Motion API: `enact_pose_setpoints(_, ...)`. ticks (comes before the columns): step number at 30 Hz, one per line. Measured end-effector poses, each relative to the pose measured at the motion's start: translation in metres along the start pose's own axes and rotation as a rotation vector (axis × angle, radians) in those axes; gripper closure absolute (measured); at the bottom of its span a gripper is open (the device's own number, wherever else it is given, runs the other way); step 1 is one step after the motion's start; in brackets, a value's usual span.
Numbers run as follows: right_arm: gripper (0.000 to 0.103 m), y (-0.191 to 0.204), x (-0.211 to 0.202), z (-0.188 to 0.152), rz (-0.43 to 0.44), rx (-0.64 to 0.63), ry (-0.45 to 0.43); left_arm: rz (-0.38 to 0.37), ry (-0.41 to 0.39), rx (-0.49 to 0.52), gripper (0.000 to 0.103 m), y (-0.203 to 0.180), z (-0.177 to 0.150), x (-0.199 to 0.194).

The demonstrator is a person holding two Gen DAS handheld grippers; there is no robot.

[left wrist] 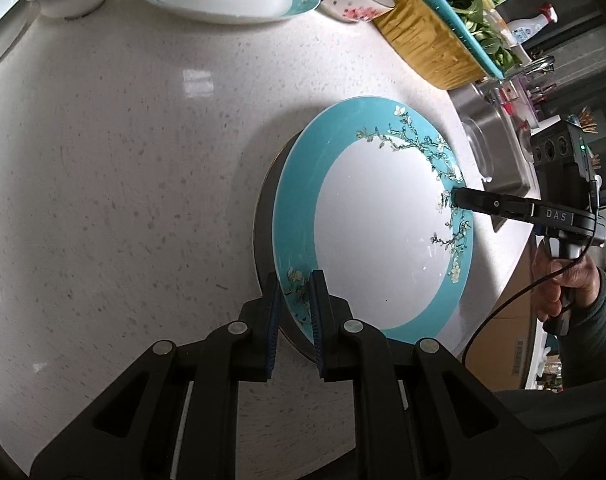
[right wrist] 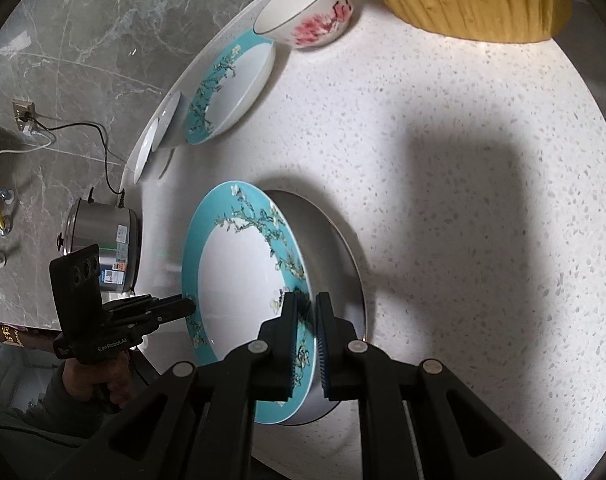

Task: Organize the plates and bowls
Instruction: 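Carry the teal-rimmed plate with the right tool onto the grey-rimmed plate, then lower the teal-rimmed plate onto the stack and open the right tool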

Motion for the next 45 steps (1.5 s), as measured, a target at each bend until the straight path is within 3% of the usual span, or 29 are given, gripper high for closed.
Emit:
enact_pose_setpoints(21, 0.09, 0.003, 0.01, -0.003, -0.069, -0.051, 0.013, 0.053, 0.015, 0.031, 0.09, -0.006, 0.005, 0.005)
enact_pose_setpoints(38, 0.077, 0.046, 0.012, -0.021, -0.367, -0.256, -0.059, 0.151, 0.028, 0.132, 0.086, -0.022, 0.003, 0.01)
enact_pose_setpoints(45, 0.075, 0.064, 0.019, -0.029, -0.538, -0.374, -0.085, 0.182, 0.029, 0.164, 0.085, -0.028, 0.004, 0.015)
Point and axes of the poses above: each gripper's, at about its wrist camera, not at the fingertips, and x roughly the way its jaws point, y to its left, z to its top, the point moved 1 cm from there along x, roughly the way its jaws point, and after that the axes turned 8 degrees about -z, right-handed, at the moved point
